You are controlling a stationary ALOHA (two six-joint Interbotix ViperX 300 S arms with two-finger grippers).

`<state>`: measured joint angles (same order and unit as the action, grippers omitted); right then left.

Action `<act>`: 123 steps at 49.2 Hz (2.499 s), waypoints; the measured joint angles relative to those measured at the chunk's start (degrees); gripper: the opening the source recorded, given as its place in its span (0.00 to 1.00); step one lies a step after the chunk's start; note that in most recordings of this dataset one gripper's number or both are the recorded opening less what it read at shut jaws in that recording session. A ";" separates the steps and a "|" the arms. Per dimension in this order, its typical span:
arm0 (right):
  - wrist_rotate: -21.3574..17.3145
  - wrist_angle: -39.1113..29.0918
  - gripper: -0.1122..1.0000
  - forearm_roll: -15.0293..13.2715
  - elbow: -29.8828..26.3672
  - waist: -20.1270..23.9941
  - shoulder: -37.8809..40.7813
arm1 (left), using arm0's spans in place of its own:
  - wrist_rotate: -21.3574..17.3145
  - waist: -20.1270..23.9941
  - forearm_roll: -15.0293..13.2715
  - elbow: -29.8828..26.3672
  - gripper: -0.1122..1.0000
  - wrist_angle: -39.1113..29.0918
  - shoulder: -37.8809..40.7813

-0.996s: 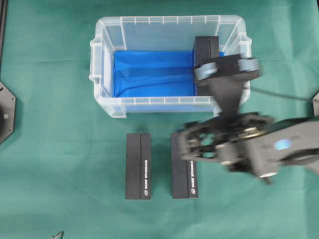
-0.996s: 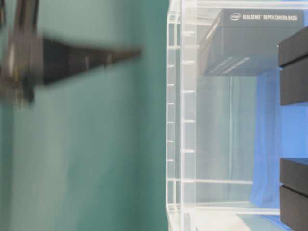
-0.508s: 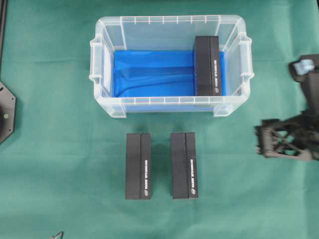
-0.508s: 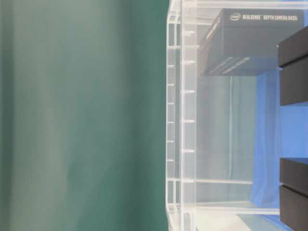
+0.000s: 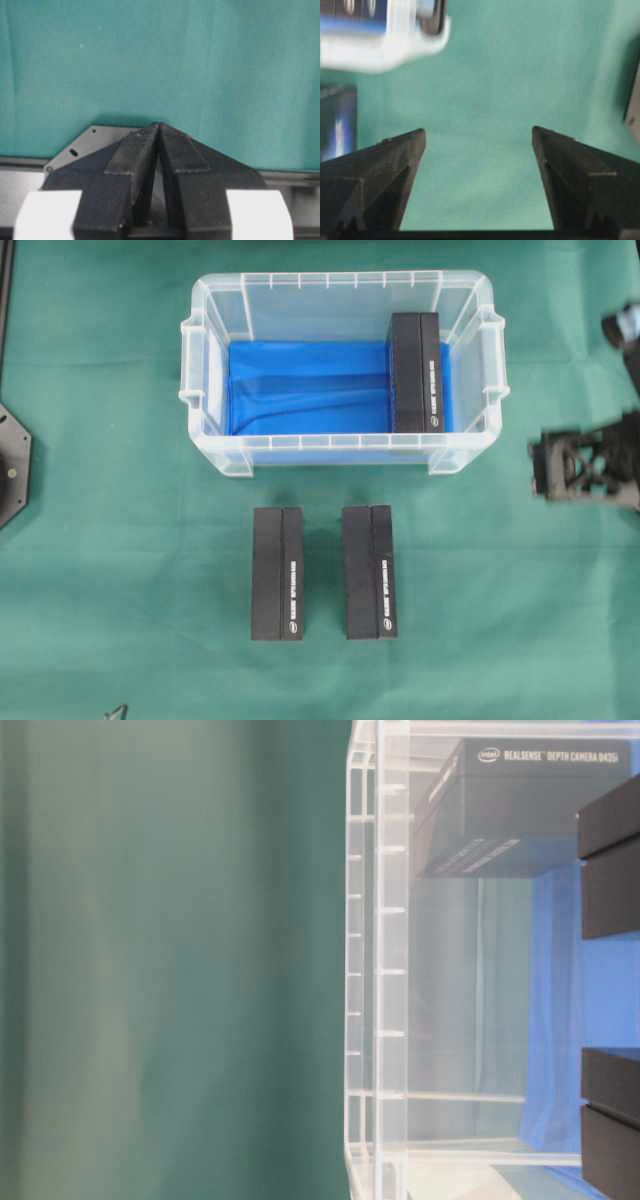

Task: Take the box out of the case with the right arm.
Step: 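Withdraw the right gripper right and move it over the last box, then lower the open right gripper around the right black box in the bin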

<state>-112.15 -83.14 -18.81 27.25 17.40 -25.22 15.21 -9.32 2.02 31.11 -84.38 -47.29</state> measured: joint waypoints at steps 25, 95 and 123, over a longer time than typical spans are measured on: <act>26.72 7.56 0.88 1.67 0.62 -26.10 -1.85 | -0.09 0.00 0.00 0.00 0.12 0.00 -0.09; 29.27 17.31 0.88 5.27 -15.03 -25.58 17.67 | -0.09 0.00 0.00 0.00 0.12 0.00 -0.18; 30.41 17.40 0.89 5.36 -15.21 -25.05 18.11 | -0.09 0.00 0.09 0.09 0.12 0.00 -0.09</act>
<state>-81.74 -65.74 -13.45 12.04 -7.65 -7.12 15.12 -9.32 2.11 31.20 -84.38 -47.37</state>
